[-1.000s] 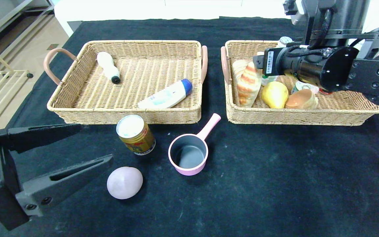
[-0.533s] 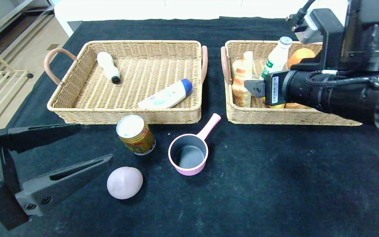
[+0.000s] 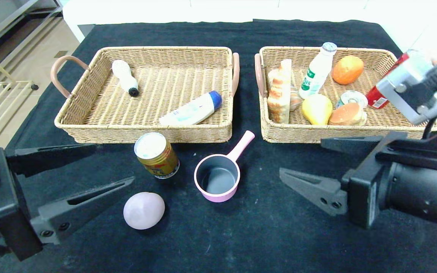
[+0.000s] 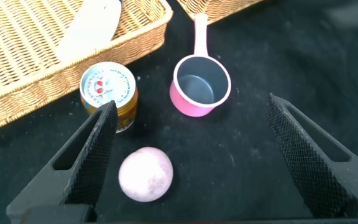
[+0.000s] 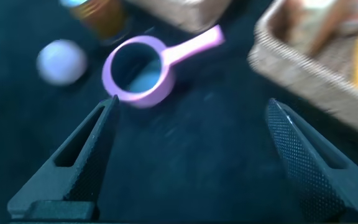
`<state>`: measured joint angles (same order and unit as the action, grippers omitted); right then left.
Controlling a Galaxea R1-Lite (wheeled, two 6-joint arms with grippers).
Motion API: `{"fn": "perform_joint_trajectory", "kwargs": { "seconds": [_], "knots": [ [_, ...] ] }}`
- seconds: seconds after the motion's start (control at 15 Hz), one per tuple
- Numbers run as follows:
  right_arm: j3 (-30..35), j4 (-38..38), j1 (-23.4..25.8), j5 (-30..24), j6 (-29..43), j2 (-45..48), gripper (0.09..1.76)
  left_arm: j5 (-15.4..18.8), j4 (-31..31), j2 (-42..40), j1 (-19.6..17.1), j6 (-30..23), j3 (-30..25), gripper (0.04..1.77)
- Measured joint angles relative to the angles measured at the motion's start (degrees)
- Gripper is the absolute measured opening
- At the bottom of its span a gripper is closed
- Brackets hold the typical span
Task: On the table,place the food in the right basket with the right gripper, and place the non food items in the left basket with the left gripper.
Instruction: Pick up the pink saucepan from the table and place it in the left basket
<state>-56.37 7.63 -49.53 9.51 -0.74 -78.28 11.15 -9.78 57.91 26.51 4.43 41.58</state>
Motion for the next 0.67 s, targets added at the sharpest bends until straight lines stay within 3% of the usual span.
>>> {"fn": "perform_joint_trajectory", "kwargs": {
  "seconds": [0.4, 0.67],
  "knots": [
    [13.57, 10.3, 0.39, -9.8, -2.26, 5.68, 1.7, -6.03, 0.3, 0.99, 3.78, 0.0, -0.35, 1.72],
    [22.03, 17.18, 7.95, -18.58, -2.5, 8.37, 1.7, -11.2, 0.41, 3.91, 4.63, 0.01, 1.85, 1.72]
  ]
}}
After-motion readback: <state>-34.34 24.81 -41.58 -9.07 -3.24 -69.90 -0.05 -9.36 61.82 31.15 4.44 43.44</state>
